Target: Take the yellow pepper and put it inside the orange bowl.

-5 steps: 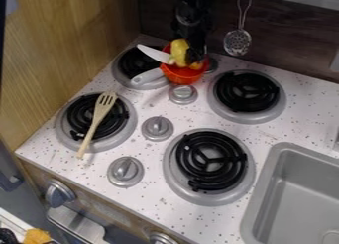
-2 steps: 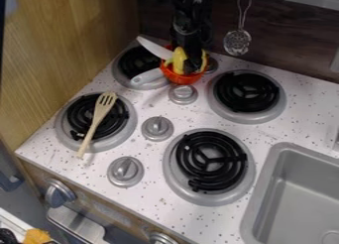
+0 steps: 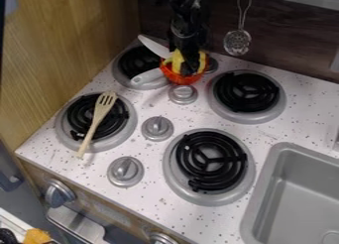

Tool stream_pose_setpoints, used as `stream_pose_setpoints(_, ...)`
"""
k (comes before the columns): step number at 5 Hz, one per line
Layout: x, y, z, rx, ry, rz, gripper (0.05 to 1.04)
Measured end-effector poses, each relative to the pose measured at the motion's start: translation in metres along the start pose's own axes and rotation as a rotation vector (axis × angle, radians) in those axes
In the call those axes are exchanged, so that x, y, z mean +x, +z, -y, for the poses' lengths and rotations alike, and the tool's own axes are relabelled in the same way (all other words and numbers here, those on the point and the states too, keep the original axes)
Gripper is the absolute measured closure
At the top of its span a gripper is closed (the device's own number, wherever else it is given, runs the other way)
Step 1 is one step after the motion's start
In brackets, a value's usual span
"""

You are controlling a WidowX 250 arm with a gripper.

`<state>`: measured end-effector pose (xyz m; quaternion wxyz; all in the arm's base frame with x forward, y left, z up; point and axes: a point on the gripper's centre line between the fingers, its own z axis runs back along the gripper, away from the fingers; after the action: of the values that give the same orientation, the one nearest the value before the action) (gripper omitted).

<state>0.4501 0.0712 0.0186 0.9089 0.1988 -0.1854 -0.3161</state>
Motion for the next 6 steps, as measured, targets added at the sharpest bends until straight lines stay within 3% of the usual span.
stream_pose_setpoints(1, -0.001, 0.001, 0.001, 0.008, -0.014, -0.024, 0.083)
stream_pose_setpoints(3, 0.003, 0.037, -0.010, 0.123, 0.076, -0.001, 0.083)
stream_pose_setpoints(4, 0.000, 0.049, -0.010, 0.178, 0.133, -0.020, 0.083)
stream_pose_setpoints(5, -0.004, 0.058, -0.009, 0.186, 0.161, -0.046, 0.083)
stream_pose_setpoints(6, -0.018, 0.072, -0.002, 0.178, 0.244, -0.114, 0.083)
